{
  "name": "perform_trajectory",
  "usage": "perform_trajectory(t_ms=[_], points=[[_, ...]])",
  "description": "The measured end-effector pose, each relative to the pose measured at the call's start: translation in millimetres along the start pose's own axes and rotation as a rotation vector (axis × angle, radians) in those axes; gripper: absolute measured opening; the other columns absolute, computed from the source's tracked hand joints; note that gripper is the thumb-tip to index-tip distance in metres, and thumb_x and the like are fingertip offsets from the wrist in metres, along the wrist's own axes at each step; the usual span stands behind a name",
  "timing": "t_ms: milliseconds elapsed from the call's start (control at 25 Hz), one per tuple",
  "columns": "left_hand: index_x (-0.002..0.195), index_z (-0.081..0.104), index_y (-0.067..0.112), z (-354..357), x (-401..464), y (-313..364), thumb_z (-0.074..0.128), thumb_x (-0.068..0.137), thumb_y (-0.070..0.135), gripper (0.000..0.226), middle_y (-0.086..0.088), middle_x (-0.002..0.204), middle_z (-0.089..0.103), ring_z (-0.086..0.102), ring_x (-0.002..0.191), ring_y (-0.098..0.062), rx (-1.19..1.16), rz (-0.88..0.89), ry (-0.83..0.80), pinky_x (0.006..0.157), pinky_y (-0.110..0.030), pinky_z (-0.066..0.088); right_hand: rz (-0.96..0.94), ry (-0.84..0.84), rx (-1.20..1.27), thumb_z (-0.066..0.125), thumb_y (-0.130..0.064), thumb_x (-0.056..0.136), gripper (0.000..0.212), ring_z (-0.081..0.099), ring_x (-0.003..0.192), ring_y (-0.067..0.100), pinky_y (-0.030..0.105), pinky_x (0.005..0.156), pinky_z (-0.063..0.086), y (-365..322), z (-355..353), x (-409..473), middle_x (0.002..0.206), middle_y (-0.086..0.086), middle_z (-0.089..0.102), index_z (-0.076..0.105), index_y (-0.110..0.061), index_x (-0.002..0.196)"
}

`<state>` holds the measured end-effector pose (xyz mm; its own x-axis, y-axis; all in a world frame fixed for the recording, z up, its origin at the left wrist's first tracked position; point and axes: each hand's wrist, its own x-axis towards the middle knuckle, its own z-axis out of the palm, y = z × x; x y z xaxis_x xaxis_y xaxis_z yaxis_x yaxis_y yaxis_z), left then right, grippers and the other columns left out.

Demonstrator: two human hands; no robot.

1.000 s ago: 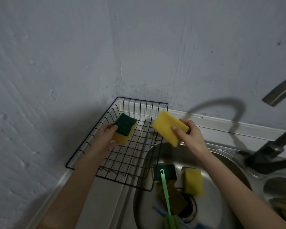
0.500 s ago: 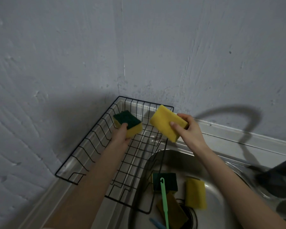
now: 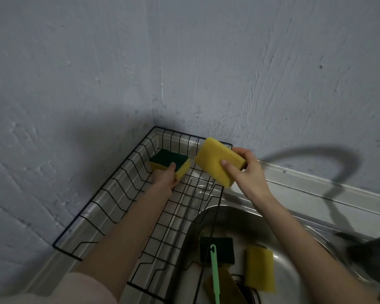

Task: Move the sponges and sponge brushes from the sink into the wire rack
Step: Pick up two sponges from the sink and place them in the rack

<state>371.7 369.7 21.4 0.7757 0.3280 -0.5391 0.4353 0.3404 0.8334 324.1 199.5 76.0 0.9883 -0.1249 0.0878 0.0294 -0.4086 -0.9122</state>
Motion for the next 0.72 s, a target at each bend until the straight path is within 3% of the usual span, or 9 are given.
perform_trajectory(t_ms=[280, 520, 720], points=[[0.127, 0.043, -0.002, 5, 16, 2, 0.056, 0.088, 0.017, 0.046, -0.023, 0.130, 0.050, 0.052, 0.117, -0.035, 0.132, 0.046, 0.023, 0.091, -0.041, 0.050, -0.056, 0.009, -0.037, 0.063, -0.028, 0.081, 0.046, 0.047, 0.095, 0.011, 0.013, 0.065, 0.041, 6, 2, 5, 0.111, -0.005, 0.046, 0.045, -0.019, 0.122], [0.125, 0.045, -0.003, 2, 20, 1, 0.058, 0.086, 0.017, 0.045, -0.024, 0.129, 0.052, 0.053, 0.116, -0.037, 0.159, 0.046, 0.038, 0.090, -0.043, 0.051, -0.084, 0.021, -0.085, 0.065, -0.027, 0.079, 0.047, 0.047, 0.097, 0.012, 0.026, 0.075, 0.044, 3, 5, 4, 0.112, -0.005, 0.047, 0.045, -0.021, 0.122], [0.127, 0.041, -0.002, 10, 17, 2, 0.057, 0.086, 0.013, 0.046, -0.022, 0.133, 0.049, 0.051, 0.118, -0.036, 0.114, 0.036, -0.040, 0.091, -0.043, 0.049, -0.125, 0.006, -0.142, 0.066, -0.026, 0.078, 0.047, 0.047, 0.099, 0.013, 0.036, 0.084, 0.049, 1, 4, 2, 0.113, -0.004, 0.048, 0.046, -0.020, 0.121]])
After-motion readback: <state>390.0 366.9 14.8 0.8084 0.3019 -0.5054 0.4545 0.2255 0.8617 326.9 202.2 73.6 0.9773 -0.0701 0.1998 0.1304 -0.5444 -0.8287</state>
